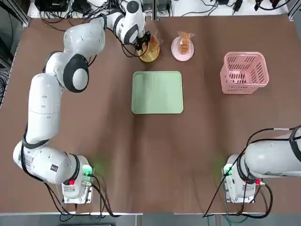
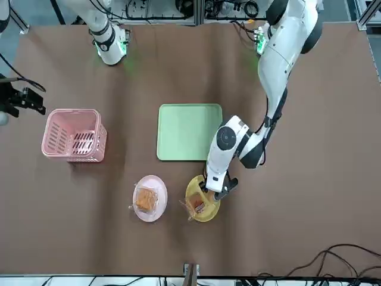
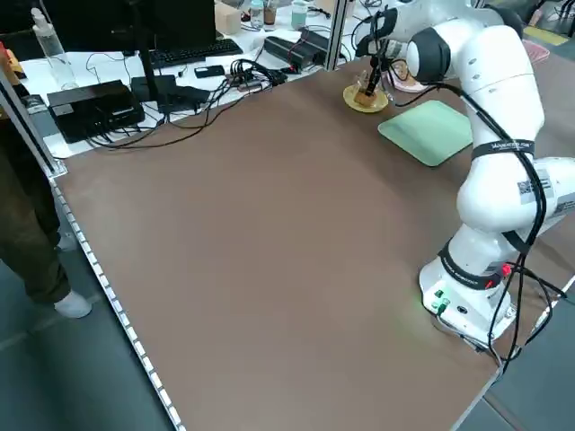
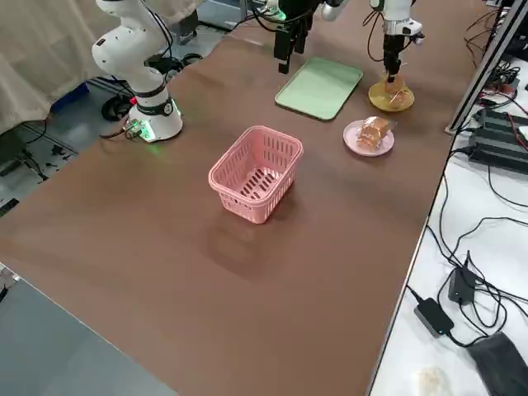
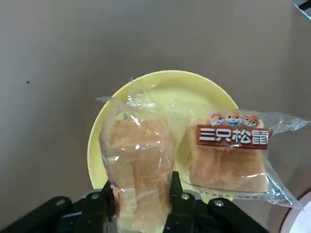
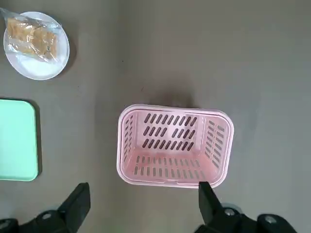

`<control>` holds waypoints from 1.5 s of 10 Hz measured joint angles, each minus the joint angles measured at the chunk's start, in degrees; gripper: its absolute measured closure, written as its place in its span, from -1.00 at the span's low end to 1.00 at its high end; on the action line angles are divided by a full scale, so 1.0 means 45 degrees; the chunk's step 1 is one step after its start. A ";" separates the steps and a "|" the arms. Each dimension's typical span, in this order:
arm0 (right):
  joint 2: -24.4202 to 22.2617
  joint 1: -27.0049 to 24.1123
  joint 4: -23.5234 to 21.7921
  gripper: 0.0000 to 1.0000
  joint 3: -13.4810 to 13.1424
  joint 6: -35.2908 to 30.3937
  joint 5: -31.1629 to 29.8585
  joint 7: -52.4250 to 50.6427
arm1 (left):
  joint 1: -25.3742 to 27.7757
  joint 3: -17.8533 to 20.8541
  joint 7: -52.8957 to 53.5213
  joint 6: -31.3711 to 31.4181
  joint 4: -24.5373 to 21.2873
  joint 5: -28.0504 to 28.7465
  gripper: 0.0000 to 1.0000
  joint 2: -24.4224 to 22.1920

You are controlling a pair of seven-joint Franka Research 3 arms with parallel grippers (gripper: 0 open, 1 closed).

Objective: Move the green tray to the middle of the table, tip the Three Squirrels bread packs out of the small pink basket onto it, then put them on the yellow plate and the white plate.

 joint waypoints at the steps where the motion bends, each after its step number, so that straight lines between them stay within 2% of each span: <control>1: 0.0000 0.0000 0.0000 -0.97 0.0000 -0.0001 0.0000 0.0000 | 0.0000 0.0000 0.0001 0.0026 0.0018 0.0000 -0.12 0.0058; 7: 0.0000 0.0000 0.0000 -0.97 0.0000 -0.0003 0.0000 0.0000 | -0.0014 0.0000 0.0121 0.0465 0.0095 0.0000 -0.17 0.0371; 9: 0.0000 0.0000 0.0000 -0.97 0.0000 -0.0003 0.0001 0.0000 | -0.0009 0.0000 0.0332 0.0465 0.0174 0.0000 -0.25 0.0371; 11: 0.0000 0.0000 0.0000 -0.97 0.0000 -0.0004 0.0001 0.0000 | 0.0017 0.0000 0.0551 0.0442 0.0270 0.0000 -0.41 0.0370; 13: 0.0000 0.0000 0.0000 -0.97 0.0000 -0.0004 0.0001 0.0000 | 0.0063 -0.0002 0.0593 0.0363 0.0354 -0.0001 -0.96 0.0365; 15: 0.0000 0.0000 0.0000 -0.97 0.0000 -0.0014 0.0001 0.0000 | 0.0072 -0.0011 0.0593 0.0268 0.0422 -0.0014 -1.00 0.0350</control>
